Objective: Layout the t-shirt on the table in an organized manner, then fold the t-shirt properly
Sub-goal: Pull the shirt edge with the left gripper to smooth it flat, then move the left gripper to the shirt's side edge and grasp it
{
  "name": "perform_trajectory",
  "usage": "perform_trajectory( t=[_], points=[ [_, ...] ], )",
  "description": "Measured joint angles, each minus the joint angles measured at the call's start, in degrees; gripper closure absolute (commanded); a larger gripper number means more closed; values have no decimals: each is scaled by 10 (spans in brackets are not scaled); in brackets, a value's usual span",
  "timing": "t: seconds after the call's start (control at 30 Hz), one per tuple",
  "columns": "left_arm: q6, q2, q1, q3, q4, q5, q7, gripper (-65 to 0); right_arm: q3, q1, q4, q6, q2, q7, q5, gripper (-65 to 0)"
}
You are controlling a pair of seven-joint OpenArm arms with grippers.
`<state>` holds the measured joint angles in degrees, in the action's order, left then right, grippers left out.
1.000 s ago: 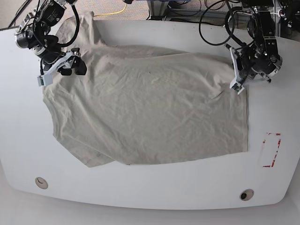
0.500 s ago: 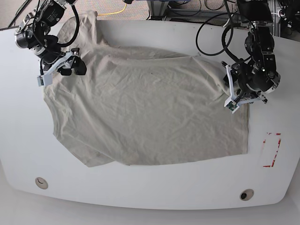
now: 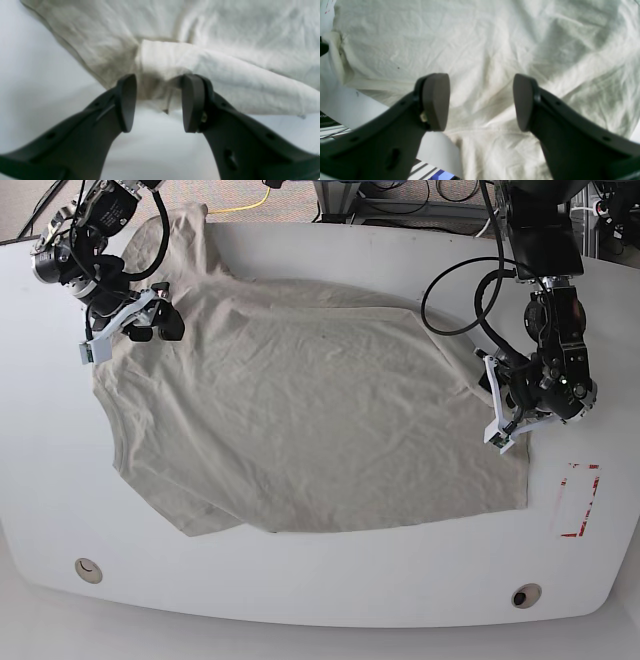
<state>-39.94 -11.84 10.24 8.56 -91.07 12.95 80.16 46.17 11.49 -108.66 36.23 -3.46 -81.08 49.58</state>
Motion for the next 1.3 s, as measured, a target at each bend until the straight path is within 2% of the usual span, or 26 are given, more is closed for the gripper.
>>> perform_trajectory(
  t=[0.13, 0.27, 0.4, 0.67, 0.93, 1.3],
  points=[
    [0, 0, 13, 2, -11, 0, 0, -279, 0, 0, 0, 0, 0, 0, 0, -380],
    [0, -2, 9, 2, -66, 17, 0, -279, 0, 0, 0, 0, 0, 0, 0, -380],
    [0, -31, -21, 0, -112, 66, -11, -281, 0, 0, 0, 0, 1, 0, 0, -380],
    [0, -66, -87, 1, -108, 87, 9, -281, 0, 0, 0, 0, 2, 0, 2, -380],
    [0, -66, -120, 1, -105, 90, -7, -281, 0, 0, 0, 0, 1, 0, 2, -380],
    [0, -65, -112, -1, -29, 87, -36, -281, 0, 0, 0, 0, 11, 0, 2, -380]
  ],
)
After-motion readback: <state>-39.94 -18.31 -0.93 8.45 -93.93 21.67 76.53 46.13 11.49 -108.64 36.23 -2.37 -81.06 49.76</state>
